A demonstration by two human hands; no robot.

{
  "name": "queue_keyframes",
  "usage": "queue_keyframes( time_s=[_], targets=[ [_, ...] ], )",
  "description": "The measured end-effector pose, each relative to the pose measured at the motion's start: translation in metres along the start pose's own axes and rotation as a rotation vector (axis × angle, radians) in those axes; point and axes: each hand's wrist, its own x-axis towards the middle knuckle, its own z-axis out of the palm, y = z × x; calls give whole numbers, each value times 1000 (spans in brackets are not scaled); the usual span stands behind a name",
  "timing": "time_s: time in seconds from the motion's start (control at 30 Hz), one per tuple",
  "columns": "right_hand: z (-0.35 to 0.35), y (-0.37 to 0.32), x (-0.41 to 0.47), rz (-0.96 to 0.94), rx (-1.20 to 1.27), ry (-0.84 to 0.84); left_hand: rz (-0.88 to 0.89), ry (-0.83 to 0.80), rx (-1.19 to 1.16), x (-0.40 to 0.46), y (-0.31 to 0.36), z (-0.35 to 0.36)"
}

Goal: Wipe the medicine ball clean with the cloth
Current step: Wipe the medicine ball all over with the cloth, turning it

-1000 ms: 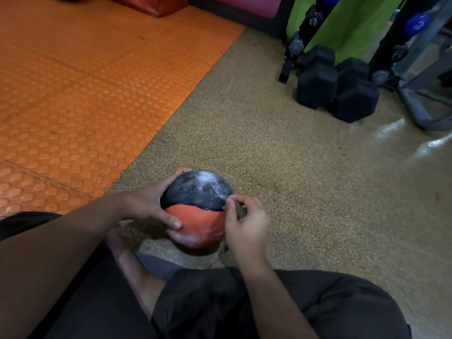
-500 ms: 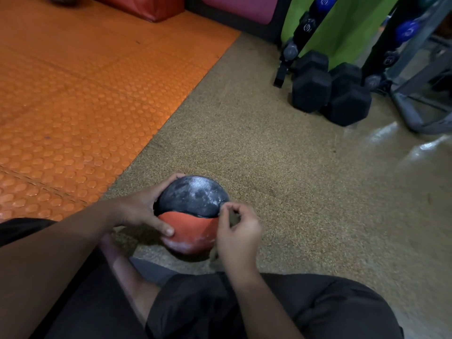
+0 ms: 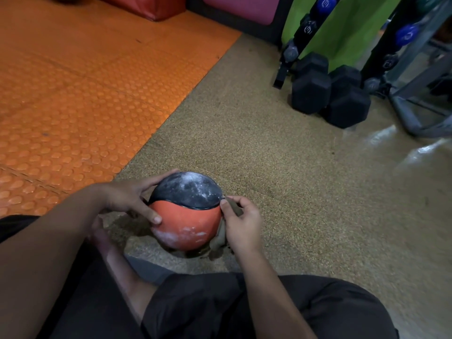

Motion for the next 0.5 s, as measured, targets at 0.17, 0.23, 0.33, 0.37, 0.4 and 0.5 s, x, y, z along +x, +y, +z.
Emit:
queue_keyframes(
  time_s=[0.17,0.23,0.33,0.37,0.4,0.5],
  targets=[
    [10,-14,-24,-292,-186,42,55,203,116,1,27,26],
    [17,-25,-43,-498,-329,27,111,372,280,12,24,39],
    [32,-29,-64,-733,-485,8,123,402,401,18,23,43],
    [32,-27,-65,-756,-490,7,125,396,406,18,24,45],
    [29,-25,-63,-750,-468,13,126,400,414,17,24,45],
    [13,-12,-43,-580,-358,135,103,408,440,17,23,48]
  ],
)
